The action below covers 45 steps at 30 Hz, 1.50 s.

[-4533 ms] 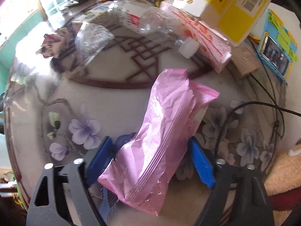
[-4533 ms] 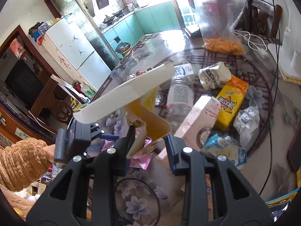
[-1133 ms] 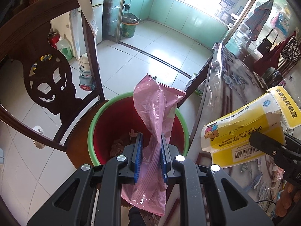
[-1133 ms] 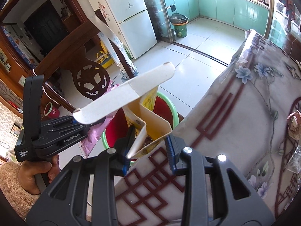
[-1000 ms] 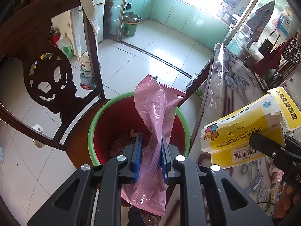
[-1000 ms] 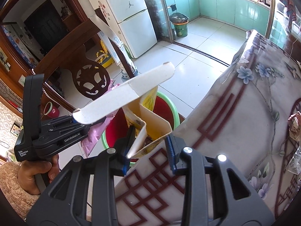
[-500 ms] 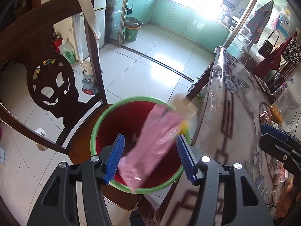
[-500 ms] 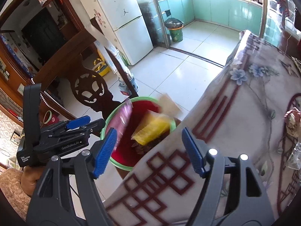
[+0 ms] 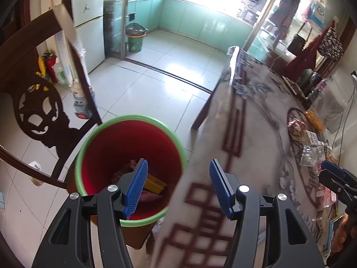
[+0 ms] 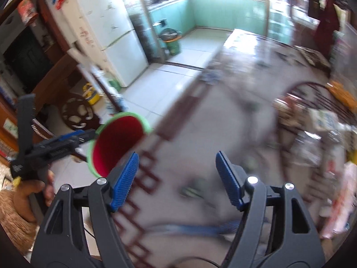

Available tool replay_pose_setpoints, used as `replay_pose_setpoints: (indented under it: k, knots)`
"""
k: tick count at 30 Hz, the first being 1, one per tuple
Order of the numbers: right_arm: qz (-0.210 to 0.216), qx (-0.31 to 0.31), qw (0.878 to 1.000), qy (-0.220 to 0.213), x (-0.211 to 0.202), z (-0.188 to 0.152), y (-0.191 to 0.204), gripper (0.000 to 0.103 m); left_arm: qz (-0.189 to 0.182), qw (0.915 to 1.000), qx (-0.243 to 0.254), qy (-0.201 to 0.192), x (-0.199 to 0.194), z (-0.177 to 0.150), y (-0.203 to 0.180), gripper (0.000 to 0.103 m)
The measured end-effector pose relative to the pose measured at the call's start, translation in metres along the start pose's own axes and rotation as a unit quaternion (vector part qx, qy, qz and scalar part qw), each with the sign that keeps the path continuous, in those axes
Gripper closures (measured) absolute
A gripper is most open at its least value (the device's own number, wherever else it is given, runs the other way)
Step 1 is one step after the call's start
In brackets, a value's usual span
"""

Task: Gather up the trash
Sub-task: 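Move both open tools back over the table, then grasp clear plastic bottle with right tool while left tool grasps clear plastic wrapper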

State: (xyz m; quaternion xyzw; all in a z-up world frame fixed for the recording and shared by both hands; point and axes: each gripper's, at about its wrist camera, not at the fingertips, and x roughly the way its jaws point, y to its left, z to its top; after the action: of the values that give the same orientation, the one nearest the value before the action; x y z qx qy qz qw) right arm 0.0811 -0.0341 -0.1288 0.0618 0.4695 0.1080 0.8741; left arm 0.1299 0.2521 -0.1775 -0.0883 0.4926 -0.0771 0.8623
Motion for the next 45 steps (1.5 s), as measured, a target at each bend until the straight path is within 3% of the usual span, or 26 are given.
replay_pose_setpoints:
  k: [5, 10, 15, 24, 25, 26, 27, 29, 37, 45]
  knots:
    - [-0.075, 0.058, 0.995, -0.001, -0.028, -0.016, -0.095, 0.034, -0.019, 0.9995, 0.026, 0.000, 0.000, -0.007, -0.054, 0.048]
    - [-0.142, 0.131, 0.981, -0.006, -0.042, -0.022, -0.192, 0.034, -0.047, 0.9977, 0.049, 0.006, 0.003, -0.016, -0.120, 0.048]
    - [-0.156, 0.156, 0.975, 0.022, -0.027, -0.029, -0.251, 0.034, -0.073, 0.9947, 0.072, 0.007, 0.002, -0.028, -0.185, 0.048]
    - [-0.127, 0.107, 0.983, 0.075, 0.008, -0.027, -0.269, 0.035, -0.085, 0.9897, 0.113, 0.022, 0.010, -0.039, -0.274, 0.046]
    - [-0.127, 0.100, 0.983, 0.084, 0.014, -0.026, -0.271, 0.038, -0.086, 0.9892, 0.116, 0.023, 0.012, -0.037, -0.281, 0.046]
    - [-0.127, 0.092, 0.984, 0.085, 0.013, -0.025, -0.270, 0.049, -0.087, 0.9883, 0.123, 0.024, 0.016, -0.036, -0.292, 0.046]
    - [-0.123, 0.086, 0.985, 0.089, 0.014, -0.024, -0.270, 0.054, -0.088, 0.9876, 0.128, 0.025, 0.018, -0.034, -0.298, 0.046]
    - [-0.110, 0.083, 0.986, 0.096, 0.015, -0.024, -0.272, 0.056, -0.088, 0.9860, 0.139, 0.027, 0.026, -0.032, -0.316, 0.046]
    - [-0.057, 0.147, 0.986, 0.049, -0.024, -0.037, -0.295, 0.058, -0.091, 0.9799, 0.166, 0.063, 0.075, -0.022, -0.366, 0.045]
    - [-0.025, 0.176, 0.984, 0.028, -0.042, -0.044, -0.309, 0.058, -0.085, 0.9807, 0.135, 0.112, 0.136, -0.019, -0.385, 0.047]
